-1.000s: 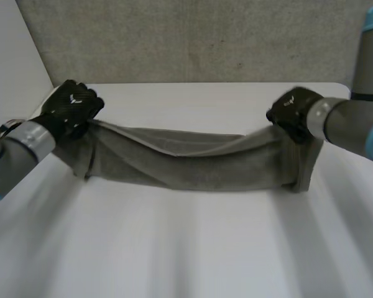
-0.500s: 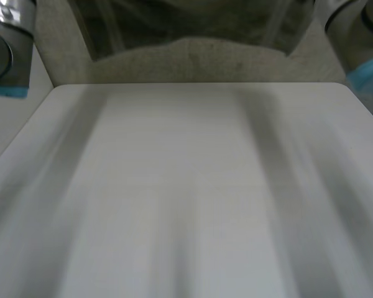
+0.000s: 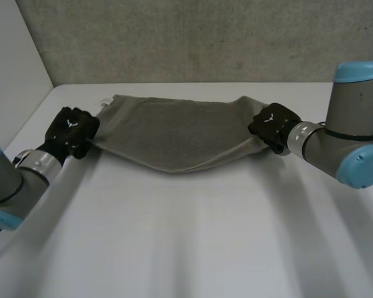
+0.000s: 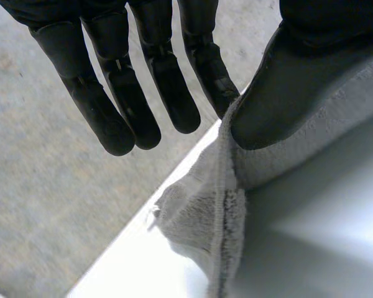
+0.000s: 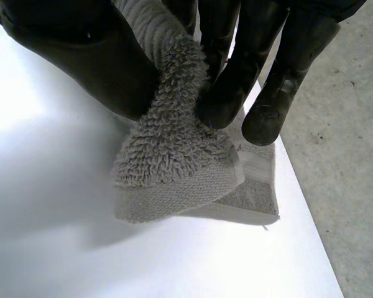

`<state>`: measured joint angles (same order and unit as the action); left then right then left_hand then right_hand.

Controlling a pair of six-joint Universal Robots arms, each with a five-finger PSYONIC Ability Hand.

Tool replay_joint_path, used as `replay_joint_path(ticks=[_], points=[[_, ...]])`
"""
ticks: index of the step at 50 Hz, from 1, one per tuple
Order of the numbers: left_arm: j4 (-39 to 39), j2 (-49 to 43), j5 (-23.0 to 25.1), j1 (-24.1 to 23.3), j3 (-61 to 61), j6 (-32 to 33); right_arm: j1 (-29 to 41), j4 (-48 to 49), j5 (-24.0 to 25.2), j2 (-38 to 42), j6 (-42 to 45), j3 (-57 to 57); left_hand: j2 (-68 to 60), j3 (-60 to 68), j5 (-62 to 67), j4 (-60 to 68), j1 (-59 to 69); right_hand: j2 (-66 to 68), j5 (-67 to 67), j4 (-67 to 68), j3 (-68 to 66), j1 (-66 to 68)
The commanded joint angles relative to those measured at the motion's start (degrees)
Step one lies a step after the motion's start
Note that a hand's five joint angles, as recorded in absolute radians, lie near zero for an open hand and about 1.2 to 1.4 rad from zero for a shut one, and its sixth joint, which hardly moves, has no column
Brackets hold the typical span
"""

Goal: Fold the towel.

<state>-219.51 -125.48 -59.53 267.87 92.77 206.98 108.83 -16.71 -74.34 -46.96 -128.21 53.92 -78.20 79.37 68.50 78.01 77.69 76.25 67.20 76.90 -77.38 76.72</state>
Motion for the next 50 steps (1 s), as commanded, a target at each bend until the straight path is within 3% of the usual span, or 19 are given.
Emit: replay_joint_path(ticks=[1,6,12,23,27,34,37,42,50], points=[[0.05,6.47,3.01,3.63,7.16,0.00,-0.82,2.64,-0.01,-8.93,-0.64,8.75,-1.80,0.63,1.50,1.99,2.31,3.75,2.80,3.10,-2.62,3.28],[0.14,13.14,4.77,5.47,12.42,-0.17,-0.91,3.26,-0.10,-18.67,-0.72,15.24,-1.80,0.63,1.50,1.99,2.31,3.75,2.80,3.10,-2.62,3.28],[0.84,18.95,4.95,5.83,16.30,-0.35,-1.17,2.29,-0.45,-21.77,-0.20,18.24,-1.80,0.63,1.50,1.99,2.31,3.75,2.80,3.10,-2.62,3.28],[3.83,34.33,4.95,5.91,25.27,-2.02,-5.04,-8.96,0.43,-30.12,6.04,24.92,-1.80,0.63,1.50,1.99,2.31,3.75,2.80,3.10,-2.62,3.28],[6.20,39.77,6.61,5.83,27.29,-5.17,-8.62,-13.43,2.79,-33.28,10.25,26.15,-1.80,0.63,1.50,1.99,2.31,3.75,2.80,3.10,-2.62,3.28],[5.67,40.22,8.72,5.91,27.11,-8.08,-13.39,-13.53,7.63,-32.67,9.29,26.06,-1.80,0.63,1.50,1.99,2.31,3.75,2.80,3.10,-2.62,3.28],[5.50,36.80,8.37,6.00,25.88,-8.08,-13.39,-11.95,8.86,-29.68,4.55,26.24,-1.80,0.63,1.50,1.99,2.31,3.75,2.80,3.10,-2.62,3.28],[6.03,29.16,7.58,5.83,22.98,-7.65,-13.73,-7.12,8.95,-26.34,-9.31,29.22,-1.80,0.63,1.50,1.99,2.31,-12.99,-13.94,-13.63,14.11,-13.46],[5.23,26.61,6.97,6.00,23.25,-7.65,-14.44,-3.42,8.86,-25.99,-11.80,36.07,-1.80,0.63,1.50,1.99,2.31,-28.99,-29.94,-29.63,30.11,-29.46]])
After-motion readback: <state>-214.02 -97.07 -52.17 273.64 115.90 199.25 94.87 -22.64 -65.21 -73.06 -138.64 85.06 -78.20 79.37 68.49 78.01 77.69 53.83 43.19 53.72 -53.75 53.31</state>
